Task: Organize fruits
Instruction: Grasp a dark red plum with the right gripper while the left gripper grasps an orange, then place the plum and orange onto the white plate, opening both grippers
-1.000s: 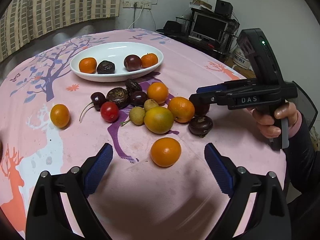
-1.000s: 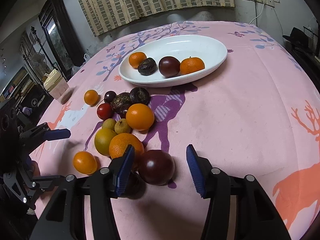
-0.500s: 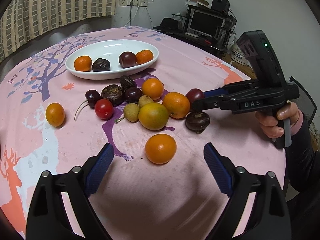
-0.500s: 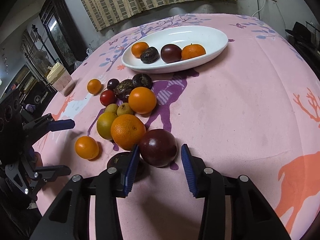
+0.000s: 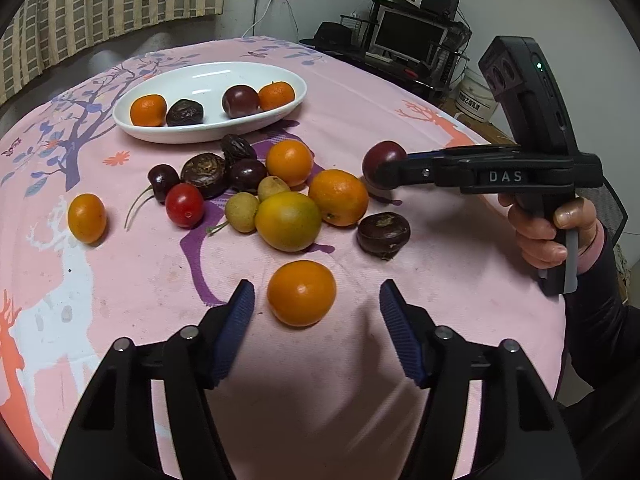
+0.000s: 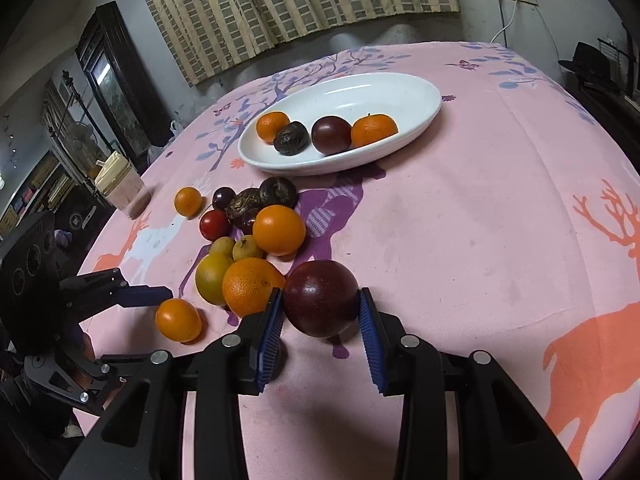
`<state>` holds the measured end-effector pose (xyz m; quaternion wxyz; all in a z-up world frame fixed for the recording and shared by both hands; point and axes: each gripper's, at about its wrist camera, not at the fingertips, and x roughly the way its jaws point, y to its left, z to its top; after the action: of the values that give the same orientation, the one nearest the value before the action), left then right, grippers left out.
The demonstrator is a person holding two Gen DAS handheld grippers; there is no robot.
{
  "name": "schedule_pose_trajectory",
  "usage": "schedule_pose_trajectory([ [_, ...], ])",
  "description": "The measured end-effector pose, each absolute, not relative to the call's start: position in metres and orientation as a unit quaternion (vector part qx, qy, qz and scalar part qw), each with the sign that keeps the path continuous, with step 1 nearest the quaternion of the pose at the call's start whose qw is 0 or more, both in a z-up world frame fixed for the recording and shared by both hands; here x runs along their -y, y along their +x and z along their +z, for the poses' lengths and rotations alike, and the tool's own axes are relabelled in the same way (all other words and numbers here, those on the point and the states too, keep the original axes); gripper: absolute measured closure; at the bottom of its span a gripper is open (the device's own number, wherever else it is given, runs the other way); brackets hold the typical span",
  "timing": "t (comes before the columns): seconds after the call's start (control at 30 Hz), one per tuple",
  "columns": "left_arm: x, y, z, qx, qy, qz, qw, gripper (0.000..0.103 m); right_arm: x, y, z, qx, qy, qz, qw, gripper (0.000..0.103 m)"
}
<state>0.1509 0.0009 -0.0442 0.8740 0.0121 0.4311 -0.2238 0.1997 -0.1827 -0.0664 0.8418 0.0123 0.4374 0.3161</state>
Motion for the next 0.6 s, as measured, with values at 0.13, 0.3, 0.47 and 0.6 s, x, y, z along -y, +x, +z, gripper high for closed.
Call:
schedule_pose_trajectory([
  [0.13, 0.0, 0.156, -0.048, -0.441, 0.008, -0.221, 0.87, 0.052, 0.181, 0.197, -0.066, -0.434, 0.007, 0.318, 0.843, 0.065],
  [0.3, -0.008, 0.164, -0.053, -0.457, -0.013, -0.213, 0.863, 0.066, 0.181, 0.196, -0.065, -0.43, 0.007, 0.317, 0.845, 0.065],
  [0.47, -0.01, 0.164, -0.042, -0.443, 0.016, -0.214, 0.87, 0.066, 0.182, 0.198, -0.056, -0.411, 0.022, 0.329, 0.85, 0.065],
  [0.6, -0.021, 0.188, -0.012, -0.416, 0.014, -0.207, 0.886, 0.066, 0.177, 0.219, -0.036, -0.381, 0.045, 0.328, 0.863, 0.065],
])
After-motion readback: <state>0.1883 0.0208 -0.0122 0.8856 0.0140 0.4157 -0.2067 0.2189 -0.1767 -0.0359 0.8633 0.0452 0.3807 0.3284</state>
